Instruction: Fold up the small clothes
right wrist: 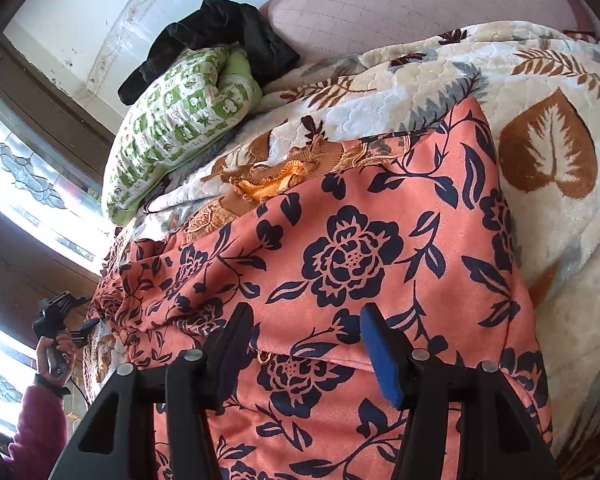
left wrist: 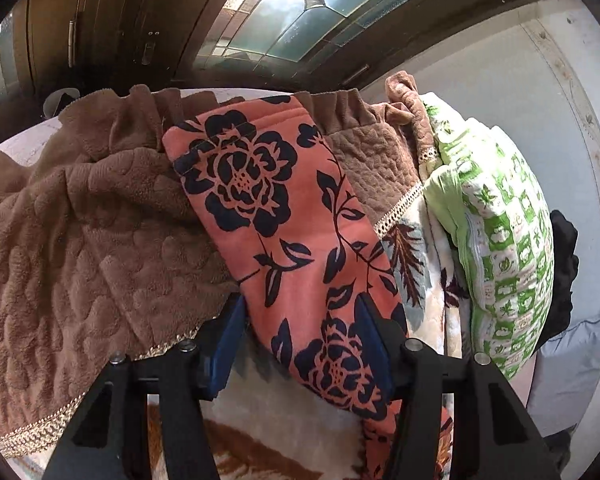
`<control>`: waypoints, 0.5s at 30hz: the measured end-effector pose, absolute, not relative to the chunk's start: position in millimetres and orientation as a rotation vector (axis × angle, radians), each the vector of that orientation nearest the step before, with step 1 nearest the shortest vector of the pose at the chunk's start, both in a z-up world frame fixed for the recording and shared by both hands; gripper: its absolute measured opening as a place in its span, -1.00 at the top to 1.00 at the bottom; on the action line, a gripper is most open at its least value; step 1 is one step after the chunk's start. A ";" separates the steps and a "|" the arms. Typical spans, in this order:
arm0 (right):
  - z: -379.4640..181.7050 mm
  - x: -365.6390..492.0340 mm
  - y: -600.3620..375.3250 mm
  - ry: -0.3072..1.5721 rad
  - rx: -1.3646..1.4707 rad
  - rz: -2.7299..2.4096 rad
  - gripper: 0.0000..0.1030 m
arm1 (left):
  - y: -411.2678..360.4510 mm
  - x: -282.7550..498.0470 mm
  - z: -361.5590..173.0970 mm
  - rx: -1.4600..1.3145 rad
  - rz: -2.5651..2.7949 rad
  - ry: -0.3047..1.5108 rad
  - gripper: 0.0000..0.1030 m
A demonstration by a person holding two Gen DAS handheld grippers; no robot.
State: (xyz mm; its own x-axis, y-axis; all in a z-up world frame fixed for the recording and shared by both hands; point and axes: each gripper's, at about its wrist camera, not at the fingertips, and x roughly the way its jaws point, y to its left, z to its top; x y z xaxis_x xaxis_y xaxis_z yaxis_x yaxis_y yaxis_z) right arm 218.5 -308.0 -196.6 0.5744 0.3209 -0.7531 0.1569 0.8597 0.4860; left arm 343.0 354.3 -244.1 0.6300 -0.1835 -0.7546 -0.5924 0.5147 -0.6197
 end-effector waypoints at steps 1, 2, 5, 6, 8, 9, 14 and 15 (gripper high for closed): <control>-198.1 219.7 -308.4 0.969 0.546 0.099 -0.15 | 357.1 344.3 -245.4 -1.033 0.294 0.859 -0.09; -199.4 220.7 -308.9 0.972 0.539 0.095 -0.15 | 361.0 346.6 -248.1 -1.039 0.299 0.846 -0.09; -204.1 223.9 -311.1 0.976 0.532 0.084 -0.15 | 368.7 351.3 -253.1 -1.042 0.316 0.799 0.05; -205.8 225.0 -312.2 0.977 0.534 0.079 -0.15 | 369.1 352.6 -253.6 -1.031 0.331 0.789 0.15; -207.4 226.0 -313.8 0.965 0.527 0.071 -0.15 | 368.1 357.0 -252.1 -0.971 0.360 0.787 0.67; -206.5 225.8 -314.0 0.954 0.517 0.067 -0.13 | 367.1 360.6 -252.0 -0.945 0.371 0.804 0.92; -189.5 219.9 -316.8 0.869 0.475 0.041 0.14 | 335.5 364.4 -208.4 -0.795 0.316 0.747 0.91; -184.8 217.9 -318.8 0.848 0.477 0.036 0.14 | 322.4 364.8 -192.9 -0.753 0.284 0.731 0.91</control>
State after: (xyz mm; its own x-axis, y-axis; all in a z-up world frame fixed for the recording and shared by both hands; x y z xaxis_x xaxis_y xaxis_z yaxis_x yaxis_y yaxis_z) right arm 217.9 -318.8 -184.8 0.6671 0.2175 -0.7125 0.1565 0.8941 0.4195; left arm 364.8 322.4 -192.9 0.7218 -0.0181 -0.6919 -0.4804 0.7066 -0.5196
